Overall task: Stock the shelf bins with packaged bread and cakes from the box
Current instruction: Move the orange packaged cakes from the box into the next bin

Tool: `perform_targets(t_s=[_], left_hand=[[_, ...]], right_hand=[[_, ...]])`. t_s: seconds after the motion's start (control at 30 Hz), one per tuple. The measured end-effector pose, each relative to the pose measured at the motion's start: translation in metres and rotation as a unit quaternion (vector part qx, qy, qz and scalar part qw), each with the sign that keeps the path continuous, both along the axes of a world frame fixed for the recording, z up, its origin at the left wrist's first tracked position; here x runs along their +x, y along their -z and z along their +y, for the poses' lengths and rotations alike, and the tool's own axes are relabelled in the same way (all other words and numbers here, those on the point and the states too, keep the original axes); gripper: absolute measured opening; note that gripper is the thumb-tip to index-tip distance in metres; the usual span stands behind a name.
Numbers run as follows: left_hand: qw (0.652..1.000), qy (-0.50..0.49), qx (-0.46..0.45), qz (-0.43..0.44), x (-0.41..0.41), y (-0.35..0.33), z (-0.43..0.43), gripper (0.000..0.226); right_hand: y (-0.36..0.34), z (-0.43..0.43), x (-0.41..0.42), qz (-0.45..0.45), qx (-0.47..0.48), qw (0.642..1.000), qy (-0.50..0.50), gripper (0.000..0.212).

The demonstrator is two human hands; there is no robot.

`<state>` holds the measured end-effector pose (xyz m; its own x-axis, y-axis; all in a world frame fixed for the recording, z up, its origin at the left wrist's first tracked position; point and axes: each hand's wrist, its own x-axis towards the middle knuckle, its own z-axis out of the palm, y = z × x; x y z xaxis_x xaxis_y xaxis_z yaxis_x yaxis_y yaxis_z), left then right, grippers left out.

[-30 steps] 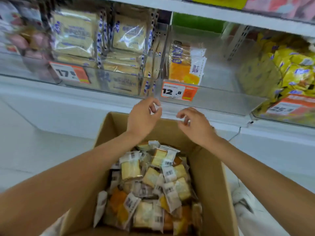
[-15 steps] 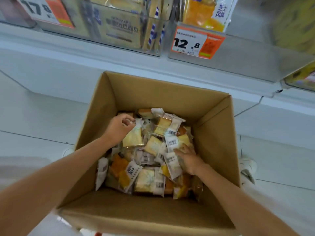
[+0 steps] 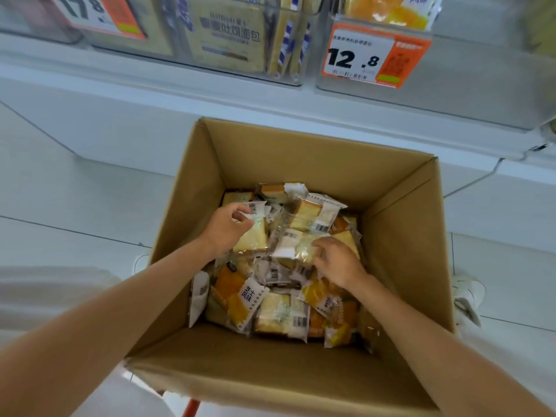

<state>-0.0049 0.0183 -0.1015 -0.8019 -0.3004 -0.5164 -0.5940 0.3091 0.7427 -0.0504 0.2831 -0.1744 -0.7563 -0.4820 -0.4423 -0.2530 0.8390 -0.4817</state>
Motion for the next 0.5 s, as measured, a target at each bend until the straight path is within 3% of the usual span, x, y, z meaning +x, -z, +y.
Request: perform_targets(t_s=[0.07, 0.17, 0.2, 0.27, 0.33, 0.4, 0.5], left_hand=[[1.000, -0.001, 0.012, -0.019, -0.002, -0.004, -0.001, 0.036], [0.991, 0.057, 0.107, -0.061, -0.006, -0.015, 0.010, 0.074], [0.982, 0.082, 0.154, -0.070, -0.007, -0.020, 0.016, 0.075], [0.965, 0.106, 0.231, -0.072, -0.012, -0.027, 0.026, 0.050], [0.958, 0.074, 0.274, -0.045, -0.014, -0.036, 0.033, 0.041], [0.956, 0.033, 0.290, -0.026, -0.015, -0.043, 0.036, 0.041], [0.958, 0.019, 0.285, -0.010, -0.015, -0.051, 0.036, 0.029]], right_hand=[[-0.023, 0.001, -0.014, -0.047, -0.033, 0.997, 0.058, 0.024], [-0.065, -0.002, -0.032, -0.181, -0.100, 0.972, 0.111, 0.029], [-0.078, -0.005, -0.036, -0.231, -0.126, 0.956, 0.131, 0.032], [-0.103, -0.010, -0.039, -0.324, -0.190, 0.910, 0.175, 0.039], [-0.120, -0.013, -0.039, -0.370, -0.258, 0.868, 0.205, 0.053], [-0.130, -0.014, -0.037, -0.341, -0.312, 0.859, 0.219, 0.055], [-0.136, -0.016, -0.034, -0.288, -0.357, 0.848, 0.266, 0.032]])
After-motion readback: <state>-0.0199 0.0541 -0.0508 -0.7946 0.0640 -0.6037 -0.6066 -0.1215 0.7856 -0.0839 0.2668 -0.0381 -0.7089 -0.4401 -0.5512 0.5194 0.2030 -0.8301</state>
